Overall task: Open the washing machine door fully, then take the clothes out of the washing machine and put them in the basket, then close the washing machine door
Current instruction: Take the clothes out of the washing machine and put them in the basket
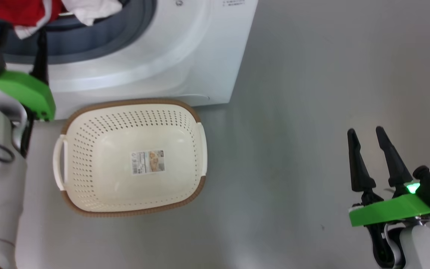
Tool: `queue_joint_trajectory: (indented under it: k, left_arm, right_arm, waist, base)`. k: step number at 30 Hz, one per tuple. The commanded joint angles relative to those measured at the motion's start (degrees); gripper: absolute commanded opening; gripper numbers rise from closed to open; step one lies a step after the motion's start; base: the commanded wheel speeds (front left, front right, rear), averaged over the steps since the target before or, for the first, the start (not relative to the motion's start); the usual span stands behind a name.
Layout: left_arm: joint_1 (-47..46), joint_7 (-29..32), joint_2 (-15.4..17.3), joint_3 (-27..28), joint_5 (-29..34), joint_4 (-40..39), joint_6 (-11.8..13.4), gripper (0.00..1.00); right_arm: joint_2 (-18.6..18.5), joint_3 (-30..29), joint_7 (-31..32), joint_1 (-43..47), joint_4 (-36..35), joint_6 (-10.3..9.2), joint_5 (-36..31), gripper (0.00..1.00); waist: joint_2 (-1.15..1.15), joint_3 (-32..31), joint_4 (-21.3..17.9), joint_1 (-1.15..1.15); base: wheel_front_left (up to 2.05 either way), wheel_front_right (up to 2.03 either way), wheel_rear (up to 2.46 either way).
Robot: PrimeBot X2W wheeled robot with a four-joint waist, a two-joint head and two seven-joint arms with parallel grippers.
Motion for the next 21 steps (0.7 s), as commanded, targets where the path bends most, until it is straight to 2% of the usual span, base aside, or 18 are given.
queue_joint_trajectory:
  k: [1, 10, 21]
  left_arm:
    - [-2.99, -0.17, 3.39, 0.48, 0.55, 1.01, -0.28, 1.00]
    - [-13.18, -0.21, 4.97, -1.77, 1.33, 9.49, -0.29, 1.00]
    - [-18.61, 0.57, 8.21, -3.99, 2.45, 13.98, 0.02, 1.00]
  right_arm:
    - [-0.20, 1.62, -0.37, -1.52, -1.78, 0.36, 0.77, 1.00]
    - [-0.20, 2.64, -0.37, -2.50, -2.87, 0.36, 1.31, 1.00]
    - [-0.19, 3.41, -0.37, -2.66, -4.42, 0.36, 1.85, 1.00]
  waist:
    - [0.00, 2.25, -1.40, 0.00]
    - [0.00, 6.63, -2.85, 0.00]
    - [0.00, 10.19, -5.00, 0.00]
  base:
    - [0.00, 0.00, 0.00]
    - [0.00, 0.00, 0.00]
    - [0.00, 0.00, 0.00]
